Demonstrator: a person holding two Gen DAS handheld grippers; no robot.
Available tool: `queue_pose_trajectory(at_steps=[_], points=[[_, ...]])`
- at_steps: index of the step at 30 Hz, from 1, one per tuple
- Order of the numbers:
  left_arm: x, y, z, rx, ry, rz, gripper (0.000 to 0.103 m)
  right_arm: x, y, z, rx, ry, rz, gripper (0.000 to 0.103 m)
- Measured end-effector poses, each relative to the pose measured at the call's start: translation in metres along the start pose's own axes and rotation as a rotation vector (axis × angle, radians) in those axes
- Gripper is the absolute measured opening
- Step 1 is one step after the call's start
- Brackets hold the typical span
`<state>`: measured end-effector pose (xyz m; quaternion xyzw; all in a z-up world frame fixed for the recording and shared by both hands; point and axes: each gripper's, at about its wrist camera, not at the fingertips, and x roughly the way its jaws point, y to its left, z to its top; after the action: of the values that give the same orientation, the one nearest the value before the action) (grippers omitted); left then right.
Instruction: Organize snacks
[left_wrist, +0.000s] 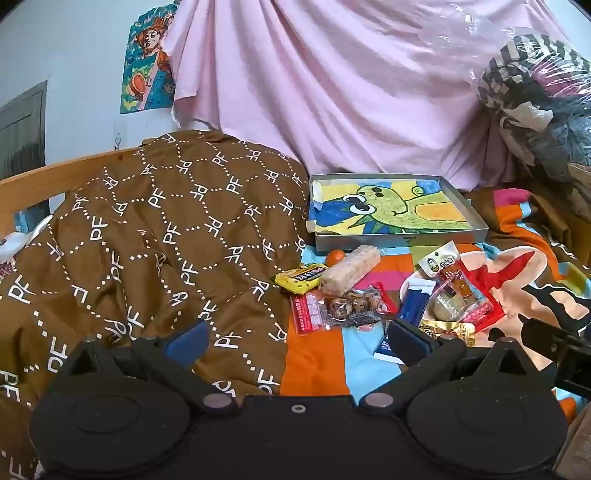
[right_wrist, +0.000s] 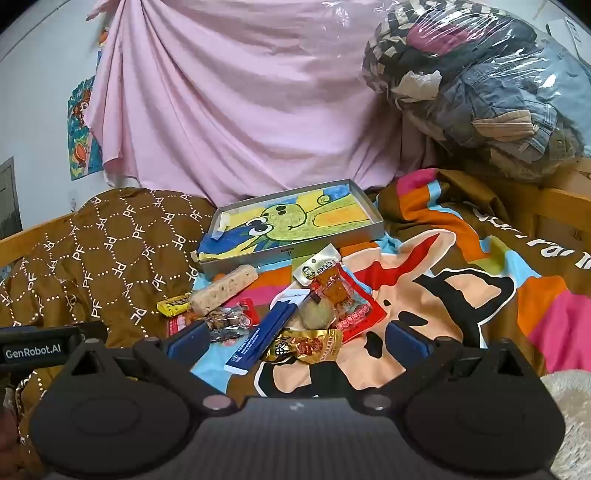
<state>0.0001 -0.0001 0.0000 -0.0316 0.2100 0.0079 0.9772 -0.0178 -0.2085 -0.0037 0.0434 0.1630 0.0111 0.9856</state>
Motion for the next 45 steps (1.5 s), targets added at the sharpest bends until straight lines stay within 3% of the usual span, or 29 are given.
queue_pose_trajectory(at_steps=[45], points=[[0.0013,0.0066,-0.0008,0.000,0.002,0.002,0.102,0.0016,0.0013,-0.0039,-0.009,0.018,0.000,0.103]])
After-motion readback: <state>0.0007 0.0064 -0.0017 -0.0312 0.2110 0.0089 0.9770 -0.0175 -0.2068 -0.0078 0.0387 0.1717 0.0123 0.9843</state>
